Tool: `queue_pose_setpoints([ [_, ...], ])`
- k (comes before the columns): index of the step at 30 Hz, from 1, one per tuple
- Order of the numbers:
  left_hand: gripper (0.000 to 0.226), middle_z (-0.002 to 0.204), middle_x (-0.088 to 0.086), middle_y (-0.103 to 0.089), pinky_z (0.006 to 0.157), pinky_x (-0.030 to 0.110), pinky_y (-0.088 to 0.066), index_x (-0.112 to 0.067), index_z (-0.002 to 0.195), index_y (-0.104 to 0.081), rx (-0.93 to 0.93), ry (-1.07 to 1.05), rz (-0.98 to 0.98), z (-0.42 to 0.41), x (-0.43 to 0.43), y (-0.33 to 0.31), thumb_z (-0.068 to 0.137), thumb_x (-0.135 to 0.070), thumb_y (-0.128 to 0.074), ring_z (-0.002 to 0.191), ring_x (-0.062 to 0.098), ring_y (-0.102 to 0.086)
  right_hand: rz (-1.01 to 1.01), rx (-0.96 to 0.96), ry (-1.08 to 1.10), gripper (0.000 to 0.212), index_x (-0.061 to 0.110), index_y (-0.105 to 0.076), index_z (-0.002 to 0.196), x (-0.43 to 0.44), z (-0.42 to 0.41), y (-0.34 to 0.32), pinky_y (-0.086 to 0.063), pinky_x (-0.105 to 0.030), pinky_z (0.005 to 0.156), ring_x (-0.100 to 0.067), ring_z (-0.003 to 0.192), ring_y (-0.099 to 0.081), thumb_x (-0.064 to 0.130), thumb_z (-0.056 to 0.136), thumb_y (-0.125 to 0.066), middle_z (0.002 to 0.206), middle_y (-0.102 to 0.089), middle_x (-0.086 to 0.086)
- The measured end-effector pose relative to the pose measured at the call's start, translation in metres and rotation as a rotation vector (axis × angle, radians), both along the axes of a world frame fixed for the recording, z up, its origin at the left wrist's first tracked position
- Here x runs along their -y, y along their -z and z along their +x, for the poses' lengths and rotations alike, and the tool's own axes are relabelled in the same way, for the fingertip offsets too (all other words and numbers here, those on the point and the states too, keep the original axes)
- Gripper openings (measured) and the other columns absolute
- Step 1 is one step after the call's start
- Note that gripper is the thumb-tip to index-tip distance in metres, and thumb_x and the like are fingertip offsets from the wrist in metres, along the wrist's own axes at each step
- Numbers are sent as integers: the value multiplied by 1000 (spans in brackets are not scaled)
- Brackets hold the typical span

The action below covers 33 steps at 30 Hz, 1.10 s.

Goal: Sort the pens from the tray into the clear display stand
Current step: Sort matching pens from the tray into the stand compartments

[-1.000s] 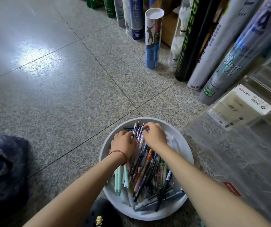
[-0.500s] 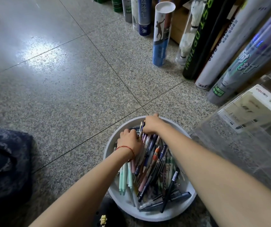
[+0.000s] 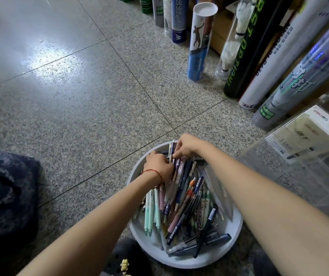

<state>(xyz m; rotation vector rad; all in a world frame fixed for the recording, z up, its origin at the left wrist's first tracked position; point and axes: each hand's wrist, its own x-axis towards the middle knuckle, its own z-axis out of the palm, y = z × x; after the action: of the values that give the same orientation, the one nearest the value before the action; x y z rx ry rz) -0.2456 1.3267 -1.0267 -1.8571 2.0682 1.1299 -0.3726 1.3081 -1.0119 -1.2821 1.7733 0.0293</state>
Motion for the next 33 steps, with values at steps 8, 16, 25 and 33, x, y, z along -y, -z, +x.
queue_pose_setpoints([
  [8,20,98,14,-61,87,39,-42,-10,87,-55,-131,-143,-135,6,-1,-11,94,-18,-37,97,32,-55,57,323,172,20,-11,-64,101,-5,-24,-37,-46,-14,41,-6,41,-55,-1,84,-63,69,-62,-9],
  [16,25,85,12,-64,71,36,-53,-9,77,-47,-646,-287,16,9,-5,-50,96,-25,-45,75,22,-62,-121,359,120,13,-6,-67,93,-13,-41,-80,-51,-14,51,-11,59,-60,3,84,-64,75,-65,-9],
  [25,23,74,13,-68,62,31,-60,-6,76,-45,-893,-111,323,-17,-42,-163,79,8,-63,59,18,-69,-350,450,336,13,-6,-64,94,-60,-60,-194,-47,-11,46,-1,41,-54,4,86,-62,64,-57,-8],
  [33,13,79,13,-72,55,26,-58,2,104,-45,-1118,122,465,-49,-107,-332,92,0,-41,58,19,-69,-454,732,329,14,4,-65,95,-165,-101,-372,-51,-12,59,-4,64,-59,13,91,-55,71,-64,2],
])
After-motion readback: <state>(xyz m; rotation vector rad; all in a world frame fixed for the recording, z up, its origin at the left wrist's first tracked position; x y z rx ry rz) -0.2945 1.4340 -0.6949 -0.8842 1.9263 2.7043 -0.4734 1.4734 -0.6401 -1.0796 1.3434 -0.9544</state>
